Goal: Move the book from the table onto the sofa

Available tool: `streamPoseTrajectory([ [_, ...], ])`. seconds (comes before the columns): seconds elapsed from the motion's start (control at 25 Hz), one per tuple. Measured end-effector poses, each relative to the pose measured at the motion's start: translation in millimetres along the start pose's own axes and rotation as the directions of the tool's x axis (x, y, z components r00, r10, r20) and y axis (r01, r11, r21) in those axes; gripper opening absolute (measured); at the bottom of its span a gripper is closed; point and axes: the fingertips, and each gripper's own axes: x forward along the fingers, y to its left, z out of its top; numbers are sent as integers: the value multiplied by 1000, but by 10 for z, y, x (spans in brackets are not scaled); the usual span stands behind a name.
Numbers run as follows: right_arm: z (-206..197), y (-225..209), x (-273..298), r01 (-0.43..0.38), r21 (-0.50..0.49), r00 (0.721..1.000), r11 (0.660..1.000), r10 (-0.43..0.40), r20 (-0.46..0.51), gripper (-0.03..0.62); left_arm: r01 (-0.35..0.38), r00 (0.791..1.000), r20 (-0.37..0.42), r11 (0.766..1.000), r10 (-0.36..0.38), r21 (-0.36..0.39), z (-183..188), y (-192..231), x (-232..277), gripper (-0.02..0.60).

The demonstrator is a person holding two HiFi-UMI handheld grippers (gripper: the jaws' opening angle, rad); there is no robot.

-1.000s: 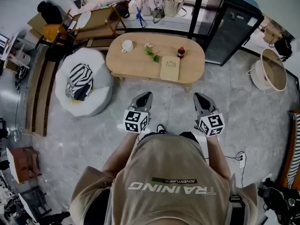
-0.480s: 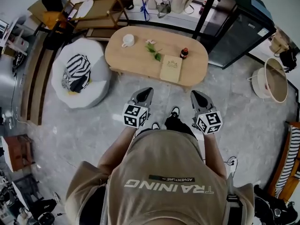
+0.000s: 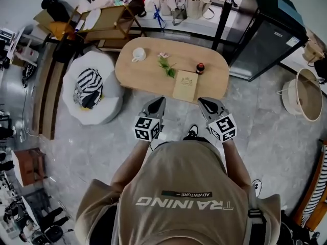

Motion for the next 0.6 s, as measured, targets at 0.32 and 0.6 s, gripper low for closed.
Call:
streamPoseTrajectory([
  [0.32,-49,-556,158,-49,-20,999,999,49,-24,5,-77,996,42,997,78,-24,362,97,506,6],
  [0.6,-210,-709,206,-38,50,998,998,40,-53,5,-97,995,-5,995,97,-27,273,238,539,6],
])
